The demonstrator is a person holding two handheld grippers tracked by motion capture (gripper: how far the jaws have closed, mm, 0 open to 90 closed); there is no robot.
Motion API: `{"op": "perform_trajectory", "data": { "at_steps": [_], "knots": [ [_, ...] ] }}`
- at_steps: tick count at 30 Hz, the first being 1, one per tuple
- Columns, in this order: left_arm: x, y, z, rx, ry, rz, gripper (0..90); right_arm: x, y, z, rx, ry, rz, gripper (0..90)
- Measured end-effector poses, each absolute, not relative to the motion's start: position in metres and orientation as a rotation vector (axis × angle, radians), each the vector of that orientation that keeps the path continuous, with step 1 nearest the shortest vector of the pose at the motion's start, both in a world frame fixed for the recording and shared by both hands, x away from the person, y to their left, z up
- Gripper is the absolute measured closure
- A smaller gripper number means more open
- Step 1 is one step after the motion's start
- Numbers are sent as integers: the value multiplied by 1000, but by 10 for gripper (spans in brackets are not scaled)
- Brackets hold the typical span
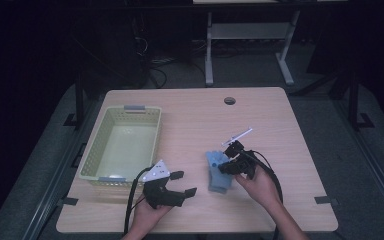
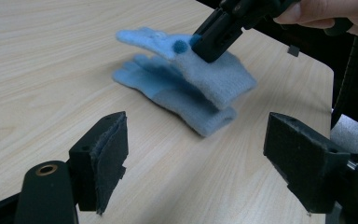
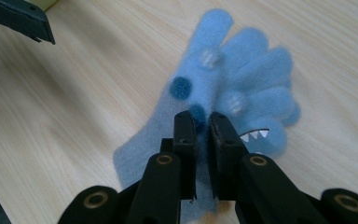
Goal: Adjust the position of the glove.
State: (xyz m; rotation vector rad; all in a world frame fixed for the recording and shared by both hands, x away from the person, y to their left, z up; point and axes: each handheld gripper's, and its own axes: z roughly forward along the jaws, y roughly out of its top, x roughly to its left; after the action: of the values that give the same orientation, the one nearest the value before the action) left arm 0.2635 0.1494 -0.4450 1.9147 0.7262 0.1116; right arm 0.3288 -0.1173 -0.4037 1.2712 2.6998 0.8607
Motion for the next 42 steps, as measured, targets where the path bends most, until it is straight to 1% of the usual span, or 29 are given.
{"op": "perform_trajectory", "data": {
  "at_steps": [14, 20, 22, 25, 28, 32, 34, 39, 42],
  "knots": [
    [263, 149, -444, 1908, 728, 109, 216, 331, -109, -422, 1326, 2697, 833, 817],
    [263, 149, -445, 1912, 729, 109, 216, 332, -108, -429, 1348, 2692, 802, 794],
    [263, 149, -445, 1913, 729, 107, 216, 332, -109, -431, 1357, 2679, 801, 716],
    [262, 148, -445, 1915, 733, 101, 216, 331, -109, -427, 1349, 2656, 801, 673],
    [263, 147, -446, 1917, 732, 101, 216, 330, -109, -424, 1338, 2634, 827, 685],
    [262, 147, -446, 1908, 735, 102, 216, 332, -106, -424, 1328, 2636, 845, 795],
    [262, 147, -446, 1909, 739, 102, 219, 333, -103, -427, 1312, 2648, 833, 821],
    [263, 147, -447, 1912, 752, 85, 236, 339, -102, -436, 1336, 2676, 810, 830],
    [262, 144, -448, 1913, 759, 86, 237, 338, -103, -435, 1344, 2669, 839, 788]
  ]
}}
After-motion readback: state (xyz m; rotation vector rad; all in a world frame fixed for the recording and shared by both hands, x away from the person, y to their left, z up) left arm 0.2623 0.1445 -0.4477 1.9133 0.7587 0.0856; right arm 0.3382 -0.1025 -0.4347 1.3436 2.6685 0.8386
